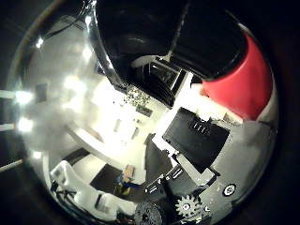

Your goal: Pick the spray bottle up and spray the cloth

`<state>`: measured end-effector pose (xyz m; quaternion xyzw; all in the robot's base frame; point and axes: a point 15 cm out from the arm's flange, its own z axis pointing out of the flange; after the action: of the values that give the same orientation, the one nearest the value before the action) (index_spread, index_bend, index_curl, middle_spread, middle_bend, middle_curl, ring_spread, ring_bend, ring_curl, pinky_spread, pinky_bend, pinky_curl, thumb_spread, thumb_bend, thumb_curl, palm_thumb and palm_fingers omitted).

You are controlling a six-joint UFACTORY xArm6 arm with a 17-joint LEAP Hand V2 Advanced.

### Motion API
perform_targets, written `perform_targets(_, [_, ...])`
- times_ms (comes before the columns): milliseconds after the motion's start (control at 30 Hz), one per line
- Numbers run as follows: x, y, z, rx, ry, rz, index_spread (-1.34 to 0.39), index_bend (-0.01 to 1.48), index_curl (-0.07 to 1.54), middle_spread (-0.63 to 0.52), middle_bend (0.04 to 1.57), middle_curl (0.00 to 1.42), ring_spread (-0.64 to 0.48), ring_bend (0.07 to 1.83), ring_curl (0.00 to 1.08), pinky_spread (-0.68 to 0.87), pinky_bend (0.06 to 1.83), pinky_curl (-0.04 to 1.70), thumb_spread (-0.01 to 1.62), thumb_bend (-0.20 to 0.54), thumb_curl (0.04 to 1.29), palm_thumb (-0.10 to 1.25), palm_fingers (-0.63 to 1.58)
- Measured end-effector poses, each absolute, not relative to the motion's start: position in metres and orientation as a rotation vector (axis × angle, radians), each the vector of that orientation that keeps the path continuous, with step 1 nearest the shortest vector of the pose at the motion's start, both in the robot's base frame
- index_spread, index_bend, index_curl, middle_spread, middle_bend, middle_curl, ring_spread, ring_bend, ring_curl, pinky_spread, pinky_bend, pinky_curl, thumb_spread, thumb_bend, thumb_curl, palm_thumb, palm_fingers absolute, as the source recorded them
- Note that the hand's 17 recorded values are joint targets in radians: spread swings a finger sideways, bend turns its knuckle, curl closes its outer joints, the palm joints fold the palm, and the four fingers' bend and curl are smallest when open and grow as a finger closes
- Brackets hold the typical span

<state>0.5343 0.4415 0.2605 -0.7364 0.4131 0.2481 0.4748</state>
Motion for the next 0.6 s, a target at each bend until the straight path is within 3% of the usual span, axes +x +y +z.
perform_targets(600, [0.503, 0.459, 0.186, -1.87, 0.993, 0.738, -0.24, 1.12, 0.85, -0.11, 1.41, 0.69, -0.19, 1.46, 0.69, -0.14, 1.04, 1.42, 0.82, -0.017, 0.9, 0.97, 1.15])
